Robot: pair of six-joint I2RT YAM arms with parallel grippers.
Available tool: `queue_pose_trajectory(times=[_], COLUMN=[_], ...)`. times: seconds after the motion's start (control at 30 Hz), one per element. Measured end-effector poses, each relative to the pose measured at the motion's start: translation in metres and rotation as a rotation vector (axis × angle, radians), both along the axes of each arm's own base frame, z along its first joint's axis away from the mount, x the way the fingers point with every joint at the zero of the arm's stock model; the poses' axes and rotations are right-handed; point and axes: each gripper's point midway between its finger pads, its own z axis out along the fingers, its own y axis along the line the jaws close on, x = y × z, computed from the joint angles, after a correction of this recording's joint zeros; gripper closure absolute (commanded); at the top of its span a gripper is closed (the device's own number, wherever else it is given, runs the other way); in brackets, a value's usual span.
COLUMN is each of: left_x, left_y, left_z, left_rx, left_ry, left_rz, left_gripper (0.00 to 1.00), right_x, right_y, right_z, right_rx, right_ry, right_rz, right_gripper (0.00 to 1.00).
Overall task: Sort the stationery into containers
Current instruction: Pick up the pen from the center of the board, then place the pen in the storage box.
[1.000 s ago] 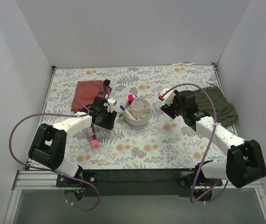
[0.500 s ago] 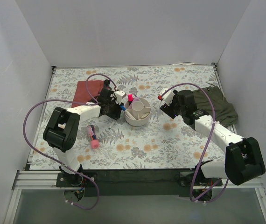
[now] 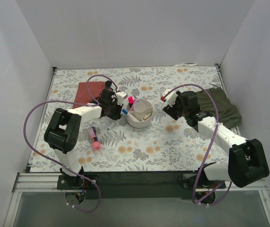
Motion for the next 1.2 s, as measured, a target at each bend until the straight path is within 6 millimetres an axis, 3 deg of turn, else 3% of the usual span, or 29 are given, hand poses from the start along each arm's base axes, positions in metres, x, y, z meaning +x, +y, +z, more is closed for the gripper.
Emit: queue_pose_trajectory(times=[0.17,0.23,0.3,0.4,0.5,0.6,0.7,0.87,0.97,1.2], left_x=[0.007,0.018,0.031,0.04,0.031,0.008,-0.014,-0.019,-0.019,-0.027], left_y=[0.039,0.057,0.068,0.055,0.029,-0.01,-0.047,-0.086,-0.098,-0.105], left_z=[0.013,0.041,0.083,0.164,0.237,0.286,0.285,0.246,0.237,0.248], left_rx=[0.031,0.022,-0.022,-0.187,-0.377,-0.555,-0.651,-0.698,-0.714,-0.776], left_ry=[-0.015,-0.084,-0.185,-0.384,-0.558,-0.696,-0.716,-0.668,-0.657,-0.717], left_rz=[0.131,0.2,0.253,0.251,0.189,0.076,-0.021,-0.085,-0.103,-0.14], left_gripper=[1.0,1.0,1.0,1.0,1.0,1.0,1.0,1.0,1.0,1.0], right_x=[0.001,0.002,0.003,0.003,0.004,0.006,0.008,0.012,0.014,0.014], right_y=[0.001,0.001,0.001,0.002,0.003,0.004,0.004,0.007,0.008,0.008], right_z=[0.001,0.002,0.004,0.004,0.005,0.008,0.01,0.016,0.02,0.021], right_rx=[0.001,0.002,0.004,0.007,0.007,0.011,0.015,0.028,0.036,0.04], right_ry=[-0.002,-0.004,-0.007,-0.009,-0.009,-0.014,-0.016,-0.023,-0.031,-0.03], right_rz=[0.0,0.0,0.0,0.002,0.003,0.002,0.0,-0.003,-0.006,-0.008], right_gripper=[0.24,0.24,0.23,0.24,0.23,0.23,0.23,0.24,0.23,0.23])
